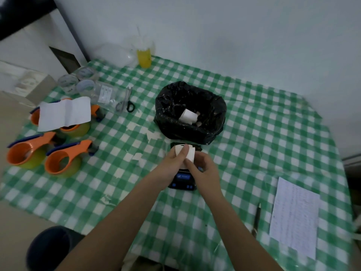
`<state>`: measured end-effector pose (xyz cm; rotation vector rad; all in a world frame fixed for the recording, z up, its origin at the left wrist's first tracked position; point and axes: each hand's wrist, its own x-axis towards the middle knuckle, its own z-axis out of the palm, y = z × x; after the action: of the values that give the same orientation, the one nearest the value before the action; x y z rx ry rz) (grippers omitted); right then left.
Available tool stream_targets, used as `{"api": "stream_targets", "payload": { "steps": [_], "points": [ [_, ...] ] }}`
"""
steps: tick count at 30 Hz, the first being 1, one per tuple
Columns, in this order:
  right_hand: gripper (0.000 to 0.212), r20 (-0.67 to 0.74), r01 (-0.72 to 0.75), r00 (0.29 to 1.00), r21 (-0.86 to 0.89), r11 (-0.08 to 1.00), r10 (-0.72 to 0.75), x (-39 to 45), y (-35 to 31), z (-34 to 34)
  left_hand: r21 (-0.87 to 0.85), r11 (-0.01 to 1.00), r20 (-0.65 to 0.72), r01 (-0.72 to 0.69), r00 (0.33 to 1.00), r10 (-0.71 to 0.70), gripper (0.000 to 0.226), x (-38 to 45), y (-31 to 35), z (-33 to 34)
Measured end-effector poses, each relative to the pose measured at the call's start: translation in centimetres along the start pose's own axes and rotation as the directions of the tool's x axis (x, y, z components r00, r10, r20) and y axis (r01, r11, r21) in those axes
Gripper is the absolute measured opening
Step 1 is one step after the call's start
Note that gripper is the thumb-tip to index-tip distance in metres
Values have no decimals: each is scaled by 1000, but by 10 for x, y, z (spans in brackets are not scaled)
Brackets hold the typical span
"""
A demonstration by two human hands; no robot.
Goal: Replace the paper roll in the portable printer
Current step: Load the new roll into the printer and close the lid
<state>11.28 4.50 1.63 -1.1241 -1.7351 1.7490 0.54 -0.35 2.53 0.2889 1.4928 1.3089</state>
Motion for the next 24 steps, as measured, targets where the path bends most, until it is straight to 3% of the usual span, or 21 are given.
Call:
{"api": "stream_targets", "payload": {
  "steps": [4, 8, 10, 12, 14, 16, 20, 24],
  "points": [
    [28, 51, -118, 993, 195, 974, 110, 2, 0, 0, 26, 1000, -5, -2, 1000, 2, 19, 1, -1, -3],
    [25, 132, -235, 971, 357, 904, 201, 9, -5, -11, 260, 965, 56, -19, 998, 4, 48, -2, 8, -15],
    [25, 198, -282, 954, 354, 892, 223, 15, -10, -18, 433, 891, 137, -135, 987, 84, 76, -1, 10, -24],
    [21, 233, -299, 944, 314, 901, 232, 21, -12, -24, 616, 732, 210, -290, 957, 202, 100, 0, 10, -29],
    [18, 234, -321, 938, 306, 896, 256, 25, -13, -25, 718, 557, 264, -418, 904, 337, 91, 1, 7, -29],
    [18, 225, -346, 932, 322, 881, 284, 27, -14, -24, 756, 459, 258, -466, 857, 446, 73, 5, 4, -29],
    [17, 190, -373, 926, 338, 864, 325, 33, -16, -26, 782, 405, 227, -473, 822, 522, 63, 12, 2, -33],
    [9, 236, -444, 891, 272, 854, 388, 42, -16, -27, 788, 409, 214, -460, 827, 519, 60, 19, -5, -35]
  ]
}}
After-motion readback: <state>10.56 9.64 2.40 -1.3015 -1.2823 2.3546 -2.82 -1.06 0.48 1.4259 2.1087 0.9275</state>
